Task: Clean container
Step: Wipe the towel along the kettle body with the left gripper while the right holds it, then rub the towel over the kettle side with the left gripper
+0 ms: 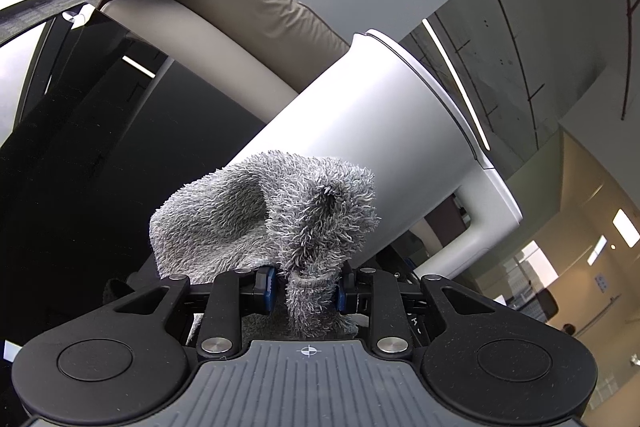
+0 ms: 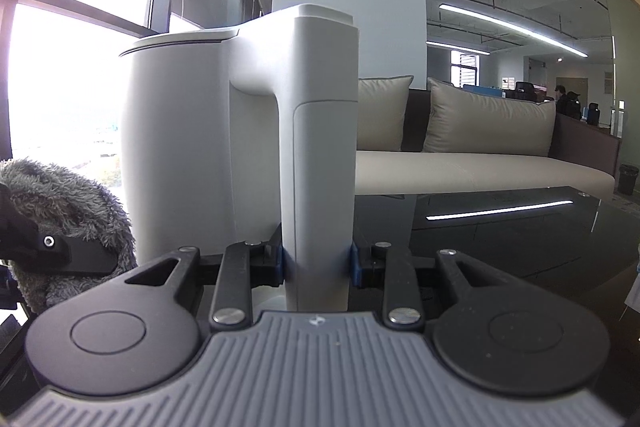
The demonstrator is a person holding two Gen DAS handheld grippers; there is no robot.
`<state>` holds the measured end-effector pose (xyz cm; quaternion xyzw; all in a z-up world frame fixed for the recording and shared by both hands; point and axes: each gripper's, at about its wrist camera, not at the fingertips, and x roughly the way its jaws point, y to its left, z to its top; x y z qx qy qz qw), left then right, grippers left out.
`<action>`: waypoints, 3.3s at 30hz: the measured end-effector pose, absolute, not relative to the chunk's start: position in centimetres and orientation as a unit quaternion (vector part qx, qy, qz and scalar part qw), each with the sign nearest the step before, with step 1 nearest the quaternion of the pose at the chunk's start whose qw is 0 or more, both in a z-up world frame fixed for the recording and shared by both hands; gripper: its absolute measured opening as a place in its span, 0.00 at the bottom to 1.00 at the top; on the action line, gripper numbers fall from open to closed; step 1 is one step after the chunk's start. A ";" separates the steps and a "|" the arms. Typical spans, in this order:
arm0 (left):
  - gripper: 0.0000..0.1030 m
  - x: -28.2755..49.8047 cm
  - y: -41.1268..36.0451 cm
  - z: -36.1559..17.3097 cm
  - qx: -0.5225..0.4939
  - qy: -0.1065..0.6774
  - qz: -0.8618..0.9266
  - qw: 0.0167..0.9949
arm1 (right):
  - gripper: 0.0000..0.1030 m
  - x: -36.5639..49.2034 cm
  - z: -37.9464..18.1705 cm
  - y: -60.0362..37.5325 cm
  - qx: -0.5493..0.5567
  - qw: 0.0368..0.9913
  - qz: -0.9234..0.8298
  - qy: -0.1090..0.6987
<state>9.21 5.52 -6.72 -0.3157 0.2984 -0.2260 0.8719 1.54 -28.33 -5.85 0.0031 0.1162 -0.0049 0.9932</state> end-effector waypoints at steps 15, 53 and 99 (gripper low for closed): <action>0.24 7.2 5.0 -5.8 -0.320 0.286 -0.227 0.874 | 0.30 1.5 -5.2 -27.0 -0.003 0.992 0.054 0.114; 0.24 3.4 5.1 -6.2 -0.350 0.245 -0.202 0.881 | 0.31 -0.6 -5.0 -25.3 -0.007 0.984 0.132 0.116; 0.24 2.9 9.0 -3.3 -0.394 0.200 -0.136 0.887 | 0.29 0.4 -5.2 -26.2 -0.025 0.985 0.066 0.155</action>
